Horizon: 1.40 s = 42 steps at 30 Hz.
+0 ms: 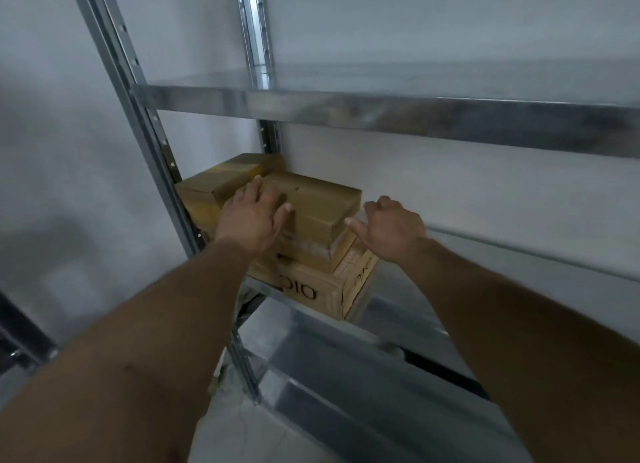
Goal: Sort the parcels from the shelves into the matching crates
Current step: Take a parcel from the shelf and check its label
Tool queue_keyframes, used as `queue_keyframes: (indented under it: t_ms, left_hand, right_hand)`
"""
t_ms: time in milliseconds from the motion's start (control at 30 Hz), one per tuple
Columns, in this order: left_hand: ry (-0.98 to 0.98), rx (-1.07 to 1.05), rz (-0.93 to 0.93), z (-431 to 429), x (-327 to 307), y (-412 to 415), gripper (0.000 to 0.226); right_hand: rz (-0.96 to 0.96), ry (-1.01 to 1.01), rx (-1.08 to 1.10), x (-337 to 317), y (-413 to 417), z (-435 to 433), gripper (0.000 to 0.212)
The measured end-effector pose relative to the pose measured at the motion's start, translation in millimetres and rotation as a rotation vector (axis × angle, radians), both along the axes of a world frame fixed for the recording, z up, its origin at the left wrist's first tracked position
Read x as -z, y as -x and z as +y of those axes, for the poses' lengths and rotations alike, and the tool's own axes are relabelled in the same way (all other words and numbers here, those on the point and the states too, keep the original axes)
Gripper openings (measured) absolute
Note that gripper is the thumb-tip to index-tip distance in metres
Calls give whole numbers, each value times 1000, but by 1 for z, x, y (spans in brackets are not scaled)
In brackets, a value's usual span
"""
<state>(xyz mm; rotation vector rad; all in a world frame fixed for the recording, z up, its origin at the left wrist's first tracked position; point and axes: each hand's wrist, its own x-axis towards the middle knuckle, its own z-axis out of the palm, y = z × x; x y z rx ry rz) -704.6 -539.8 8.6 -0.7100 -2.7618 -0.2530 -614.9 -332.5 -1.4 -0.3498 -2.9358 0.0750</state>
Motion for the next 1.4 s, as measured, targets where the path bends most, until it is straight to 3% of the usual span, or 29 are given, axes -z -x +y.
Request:
queue_keyframes:
  t_ms: [200,367,567,633,767,900,1033,1100,1167,1300,1400]
  left_hand:
    - [50,2,-76,-11,-2,40,54]
    - [-50,-3,-158,-13,2,61,55]
    - [-335,35,-305,-14,-6,75,42]
    - [-438,34,-431,-12,-7,74,54]
    - [-643,47,-573,3,-7,73,45]
    - [-745,206,-696,23,-5,67,38]
    - [-768,343,-734,42,-4,53,42]
    - [-761,391,-751,52,-4,42,36]
    - [-740,423,-779,64,-4,27,28]
    - [-655,465,-847,93,-8,-11,76]
    - [-593,490,-869,122,-8,-42,95]
  right_hand:
    - [25,86,125,-4,18,-26,62]
    - [60,286,236,0,28,-42,63]
    - [214,645,386,-4,32,-50,26]
    - [258,696,427,-6,27,-48,38]
    - [364,779,485,-10,10,-47,61]
    - [472,818,540,-10,-11,-40,35]
    - [629,1014,602,-12,-40,-34,47]
    - [671,1015,658,-16,-55,-27,41]
    - [705,1011,731,-20,-71,-18,54]
    - [743,1010,891,-20,-112,0,101]
    - [784,937,957,-13,-153,16,85]
